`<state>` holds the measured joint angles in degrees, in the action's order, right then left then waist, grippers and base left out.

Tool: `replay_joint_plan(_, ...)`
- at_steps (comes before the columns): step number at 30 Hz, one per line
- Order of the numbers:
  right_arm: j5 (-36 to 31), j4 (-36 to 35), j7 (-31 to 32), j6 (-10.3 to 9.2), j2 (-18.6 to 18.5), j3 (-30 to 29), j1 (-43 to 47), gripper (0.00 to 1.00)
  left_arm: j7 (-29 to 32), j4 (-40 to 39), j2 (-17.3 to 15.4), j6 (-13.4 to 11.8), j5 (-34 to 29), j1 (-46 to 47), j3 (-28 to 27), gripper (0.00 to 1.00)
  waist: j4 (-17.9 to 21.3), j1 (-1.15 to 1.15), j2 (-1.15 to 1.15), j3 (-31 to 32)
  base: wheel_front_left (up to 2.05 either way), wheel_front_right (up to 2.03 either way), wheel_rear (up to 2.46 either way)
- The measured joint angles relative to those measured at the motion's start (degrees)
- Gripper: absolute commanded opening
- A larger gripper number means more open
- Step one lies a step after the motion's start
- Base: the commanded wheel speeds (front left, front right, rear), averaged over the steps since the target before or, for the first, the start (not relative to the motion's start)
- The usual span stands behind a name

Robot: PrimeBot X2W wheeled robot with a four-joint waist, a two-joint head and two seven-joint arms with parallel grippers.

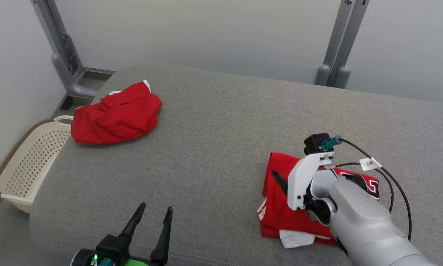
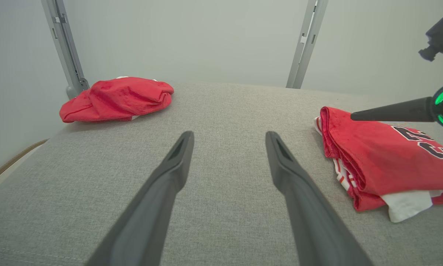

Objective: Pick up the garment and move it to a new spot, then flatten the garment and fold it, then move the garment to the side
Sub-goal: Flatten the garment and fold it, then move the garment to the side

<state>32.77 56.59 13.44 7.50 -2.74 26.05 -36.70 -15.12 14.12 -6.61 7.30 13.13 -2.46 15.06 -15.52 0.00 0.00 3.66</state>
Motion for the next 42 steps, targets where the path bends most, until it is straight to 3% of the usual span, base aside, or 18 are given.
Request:
replay_joint_plan(5, 0.75, 3.13, -4.66, 0.0, 0.03, -1.19, -3.41, 1.0, 0.0, -0.26, -0.05, -0.01, 0.0, -0.45, -0.45, 1.0, 0.78, 0.0, 0.0, 0.24, 0.0, 0.0, 0.0)
replay_joint_plan(12, -5.73, 14.75, -7.69, 0.0, -0.26, -7.22, -6.31, 1.0, 0.0, -0.94, 0.0, -0.21, -0.01, -1.19, -1.11, 1.0, 2.65, 0.0, 0.0, 0.68, 0.0, 0.0, 0.0)
replay_joint_plan(22, -13.56, 17.29, -5.99, 0.0, -7.36, -18.5, -2.41, 1.0, 0.0, -1.93, 0.13, -0.41, -0.03, -2.66, -1.89, 1.0, 6.14, 0.0, 0.0, 1.21, 0.0, 0.0, 0.0)
replay_joint_plan(30, -18.45, 17.38, -5.53, -0.01, -4.07, -26.63, 0.33, 1.0, 0.0, -2.0, 0.31, -0.45, -0.03, -2.57, -1.87, 1.0, 7.51, 0.0, 0.0, 0.43, 0.0, 0.0, 0.0)
replay_joint_plan(39, -23.97, 17.33, -3.89, -0.01, -1.56, -34.43, 0.65, 1.0, 0.0, -1.43, 0.33, -0.31, -0.09, -1.82, -1.45, 1.0, 6.38, 0.0, 0.0, -0.31, 0.0, 0.0, 0.0)
replay_joint_plan(40, -24.5, 17.31, -3.57, -0.01, -1.46, -35.21, 0.92, 0.87, 0.0, -1.36, 0.32, -0.3, -0.09, -1.8, -1.47, 1.0, 6.22, 0.0, 0.0, -0.37, 0.0, 0.0, 0.0)
replay_joint_plan(41, -25.19, 17.3, -3.37, -0.01, -1.37, -36.02, 1.14, 0.49, 0.0, -1.32, 0.31, -0.29, -0.09, -1.77, -1.51, 1.0, 6.08, 0.0, 0.0, -0.43, 0.0, 0.0, 0.0)
replay_joint_plan(42, -25.94, 17.27, -3.23, -0.01, -1.29, -36.73, 1.19, 0.33, 0.0, -1.3, 0.29, -0.25, -0.08, -1.73, -1.56, 1.0, 5.97, 0.0, 0.0, -0.5, 0.0, 0.0, 0.0)
